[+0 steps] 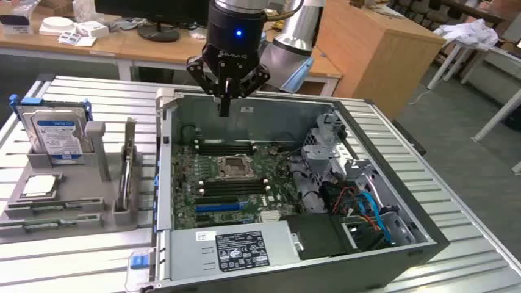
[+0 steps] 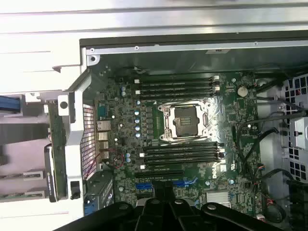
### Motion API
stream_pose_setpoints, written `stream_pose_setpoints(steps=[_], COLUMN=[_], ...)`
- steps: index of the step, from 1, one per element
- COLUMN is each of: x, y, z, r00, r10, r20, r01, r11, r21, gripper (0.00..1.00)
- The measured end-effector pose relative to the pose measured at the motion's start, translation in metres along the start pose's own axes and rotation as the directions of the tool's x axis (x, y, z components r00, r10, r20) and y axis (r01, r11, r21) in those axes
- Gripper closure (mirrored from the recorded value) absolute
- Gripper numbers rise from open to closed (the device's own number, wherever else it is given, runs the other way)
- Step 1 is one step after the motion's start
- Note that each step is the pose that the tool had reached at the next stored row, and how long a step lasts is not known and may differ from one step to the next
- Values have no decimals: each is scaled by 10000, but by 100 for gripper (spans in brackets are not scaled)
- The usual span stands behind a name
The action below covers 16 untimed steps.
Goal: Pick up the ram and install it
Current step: 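Reach for the ram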
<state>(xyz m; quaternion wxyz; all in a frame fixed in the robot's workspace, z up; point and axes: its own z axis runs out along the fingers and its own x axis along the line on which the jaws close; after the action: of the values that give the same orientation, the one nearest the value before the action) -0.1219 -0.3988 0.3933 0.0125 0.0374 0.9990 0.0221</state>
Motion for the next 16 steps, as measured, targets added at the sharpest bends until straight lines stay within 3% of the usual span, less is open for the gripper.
stream_pose_setpoints(steps=[16], x=[29], y=[-2], z=[-2], r00=[10000], r10=[0], r20=[-1], r01=[0], r11=[10000], r21=[3], gripper=[89])
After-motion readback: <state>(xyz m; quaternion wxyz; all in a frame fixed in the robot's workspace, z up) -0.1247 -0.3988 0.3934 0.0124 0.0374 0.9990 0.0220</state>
